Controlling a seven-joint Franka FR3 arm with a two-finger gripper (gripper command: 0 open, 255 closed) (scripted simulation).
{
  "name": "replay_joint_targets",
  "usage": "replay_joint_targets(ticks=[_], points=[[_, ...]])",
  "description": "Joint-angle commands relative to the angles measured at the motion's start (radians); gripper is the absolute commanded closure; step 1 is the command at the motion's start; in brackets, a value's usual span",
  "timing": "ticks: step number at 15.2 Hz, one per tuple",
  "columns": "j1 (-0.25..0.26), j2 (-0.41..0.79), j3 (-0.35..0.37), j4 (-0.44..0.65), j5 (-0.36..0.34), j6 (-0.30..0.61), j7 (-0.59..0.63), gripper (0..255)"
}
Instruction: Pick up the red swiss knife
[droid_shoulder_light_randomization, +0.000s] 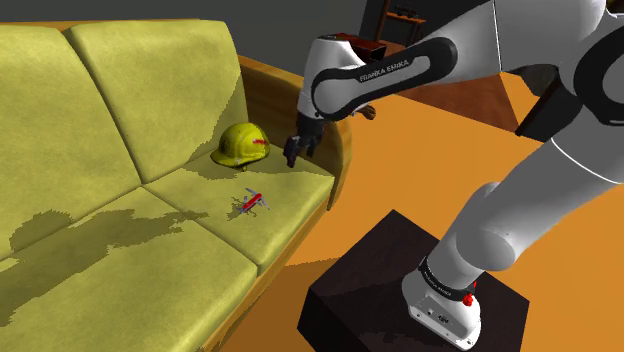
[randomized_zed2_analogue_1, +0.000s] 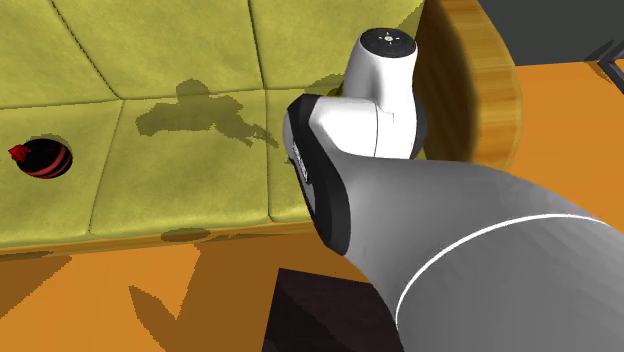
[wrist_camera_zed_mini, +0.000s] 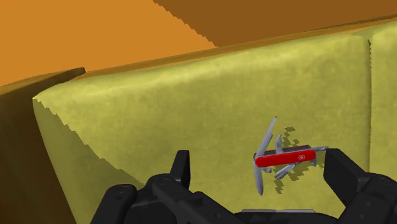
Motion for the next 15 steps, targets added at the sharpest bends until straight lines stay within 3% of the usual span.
replay_joint_targets(ticks=[1,15], points=[[0.004,0.079,0.013,0.03,-0.016,0.041,0.014,0],[0.079,0.575,0.028,0.282,-0.18,0.218,0.142,0]])
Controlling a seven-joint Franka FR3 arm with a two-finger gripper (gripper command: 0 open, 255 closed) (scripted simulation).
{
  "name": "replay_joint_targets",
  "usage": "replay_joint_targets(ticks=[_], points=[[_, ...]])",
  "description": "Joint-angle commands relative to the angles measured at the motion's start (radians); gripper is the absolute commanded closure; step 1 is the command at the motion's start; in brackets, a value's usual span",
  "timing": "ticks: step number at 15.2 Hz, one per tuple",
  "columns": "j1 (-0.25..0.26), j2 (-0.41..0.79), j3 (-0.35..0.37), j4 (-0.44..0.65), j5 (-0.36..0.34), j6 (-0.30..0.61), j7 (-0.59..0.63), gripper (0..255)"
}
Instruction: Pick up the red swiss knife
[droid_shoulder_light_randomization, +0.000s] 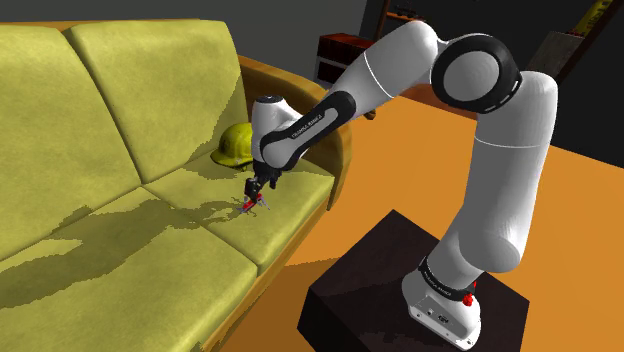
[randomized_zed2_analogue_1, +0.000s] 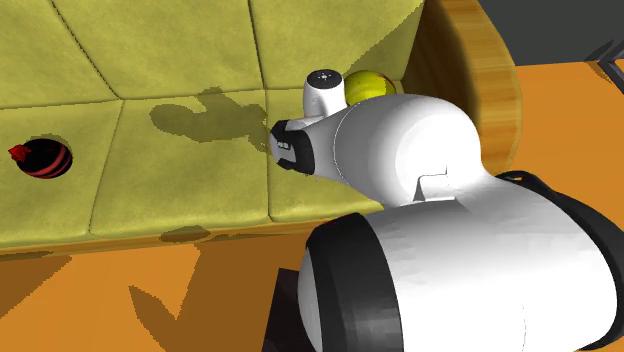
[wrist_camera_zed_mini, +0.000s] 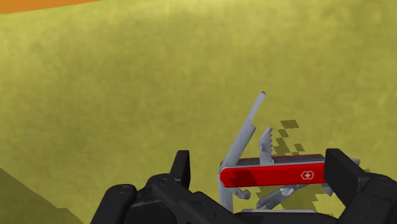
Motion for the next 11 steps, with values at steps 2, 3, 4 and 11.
replay_joint_targets(ticks=[2,3,4,11], points=[[0.006,0.037,-0.005,0.007,-0.012,0.028,0.007,0],[0.007,0.048,-0.007,0.007,-0.015,0.039,0.009,0],[0.009,0.059,-0.009,0.007,-0.017,0.049,0.011,0],[0.014,0.088,-0.014,0.009,-0.025,0.077,0.018,255]])
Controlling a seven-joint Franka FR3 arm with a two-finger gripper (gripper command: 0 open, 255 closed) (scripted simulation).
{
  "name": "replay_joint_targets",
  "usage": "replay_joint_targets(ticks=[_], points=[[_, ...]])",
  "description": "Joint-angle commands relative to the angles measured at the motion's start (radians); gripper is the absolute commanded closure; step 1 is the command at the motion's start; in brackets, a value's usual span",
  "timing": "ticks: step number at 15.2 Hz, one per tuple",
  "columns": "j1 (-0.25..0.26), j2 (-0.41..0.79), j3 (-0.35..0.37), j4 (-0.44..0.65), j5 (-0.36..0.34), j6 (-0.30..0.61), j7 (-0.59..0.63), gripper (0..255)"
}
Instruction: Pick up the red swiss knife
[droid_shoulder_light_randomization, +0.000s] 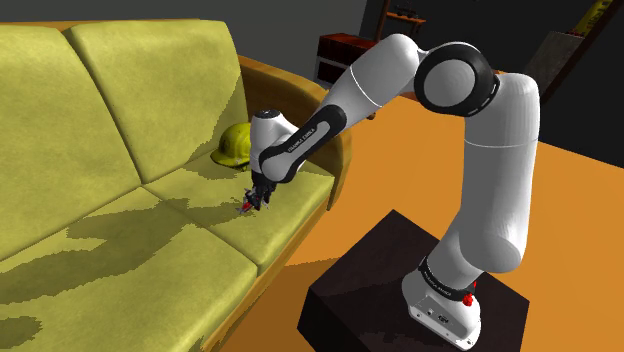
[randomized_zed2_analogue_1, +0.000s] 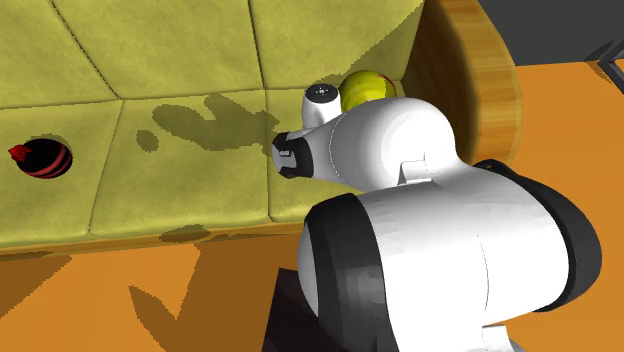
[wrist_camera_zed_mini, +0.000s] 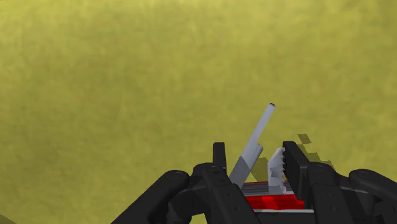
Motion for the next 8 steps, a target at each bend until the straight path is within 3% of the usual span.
replay_joint_targets(ticks=[1,8], points=[[-0.001,0.003,-0.002,0.0,-0.001,0.001,0.001,255],[-0.004,-0.01,0.0,-0.002,0.003,-0.01,-0.004,255]])
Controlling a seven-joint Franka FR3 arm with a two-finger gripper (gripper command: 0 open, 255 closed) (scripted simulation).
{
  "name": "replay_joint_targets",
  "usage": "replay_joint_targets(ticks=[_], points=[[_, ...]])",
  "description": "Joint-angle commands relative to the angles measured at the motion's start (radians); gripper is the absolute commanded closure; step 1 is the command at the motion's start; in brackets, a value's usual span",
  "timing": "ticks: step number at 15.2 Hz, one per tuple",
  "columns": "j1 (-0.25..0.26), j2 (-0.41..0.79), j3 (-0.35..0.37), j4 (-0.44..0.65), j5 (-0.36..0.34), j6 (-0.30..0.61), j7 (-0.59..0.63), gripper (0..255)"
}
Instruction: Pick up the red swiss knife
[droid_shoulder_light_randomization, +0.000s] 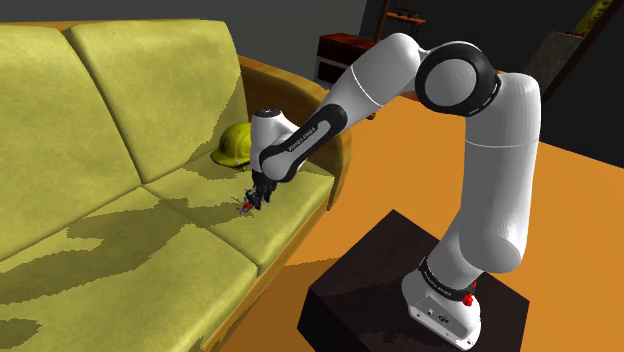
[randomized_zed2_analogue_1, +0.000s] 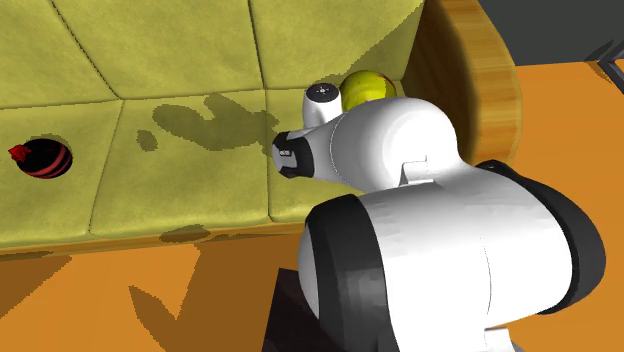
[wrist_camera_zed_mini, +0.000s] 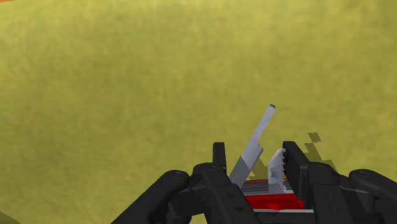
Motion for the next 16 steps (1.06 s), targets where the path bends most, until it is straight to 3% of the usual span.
replay_joint_targets(ticks=[1,16], points=[[-0.003,-0.015,0.002,0.0,0.004,-0.016,-0.003,255],[-0.018,-0.147,0.023,0.012,0.041,-0.159,-0.029,255]])
